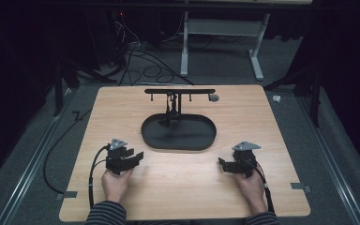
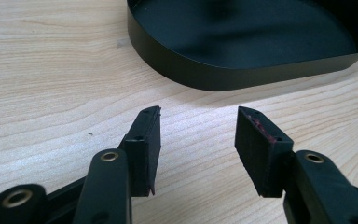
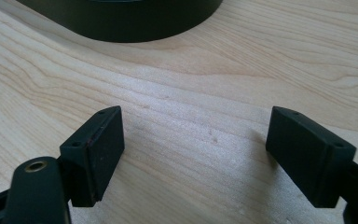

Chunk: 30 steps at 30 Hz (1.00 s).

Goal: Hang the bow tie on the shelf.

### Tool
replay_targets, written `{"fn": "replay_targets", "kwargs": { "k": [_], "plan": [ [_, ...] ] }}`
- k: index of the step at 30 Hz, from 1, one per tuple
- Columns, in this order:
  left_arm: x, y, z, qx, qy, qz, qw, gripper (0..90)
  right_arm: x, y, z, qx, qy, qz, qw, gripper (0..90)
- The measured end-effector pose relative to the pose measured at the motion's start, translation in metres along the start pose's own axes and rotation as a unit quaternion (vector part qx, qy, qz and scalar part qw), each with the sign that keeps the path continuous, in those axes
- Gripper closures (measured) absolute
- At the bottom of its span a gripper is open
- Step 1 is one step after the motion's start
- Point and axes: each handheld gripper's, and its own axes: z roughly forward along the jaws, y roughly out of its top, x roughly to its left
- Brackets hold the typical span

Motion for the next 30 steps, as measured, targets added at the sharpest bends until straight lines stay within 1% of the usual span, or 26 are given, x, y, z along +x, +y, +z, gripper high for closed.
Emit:
{"fn": "replay_targets", "kwargs": {
  "k": [6, 10, 11, 15, 19, 25, 30],
  "plan": [
    [-0.002, 0.0, 0.006, 0.0, -0.002, -0.002, 1.0, 51.0, 0.0, 0.0, 0.0, 0.0, 0.0, 0.0, 1.0, 20.5],
    [-0.003, 0.0, 0.009, 0.002, -0.002, 0.002, 1.0, 51.0, 0.0, 0.0, 0.0, 0.0, 0.0, 0.0, 1.0, 20.5],
    [-0.004, 0.0, 0.011, 0.002, 0.001, 0.002, 1.0, 51.0, 0.0, 0.0, 0.0, 0.0, 0.0, 0.0, 1.0, 20.5],
    [-0.005, -0.001, 0.015, 0.009, 0.005, 0.011, 0.9999, 51.0, 0.0, 0.0, 0.0, 0.0, 0.0, 0.0, 1.0, 20.5],
    [-0.006, -0.002, 0.02, 0.012, 0.011, 0.017, 0.9997, 51.0, 0.0, 0.0, 0.0, 0.0, 0.0, 0.0, 1.0, 20.5],
    [-0.008, -0.003, 0.026, 0.017, 0.013, 0.024, 0.9995, 51.0, 0.0, 0.0, 0.0, 0.0, 0.0, 0.0, 1.0, 20.5],
    [-0.011, -0.004, 0.03, 0.019, 0.017, 0.034, 0.9991, 51.0, 0.0, 0.0, 0.0, 0.0, 0.0, 0.0, 1.0, 20.5]
  ]
}}
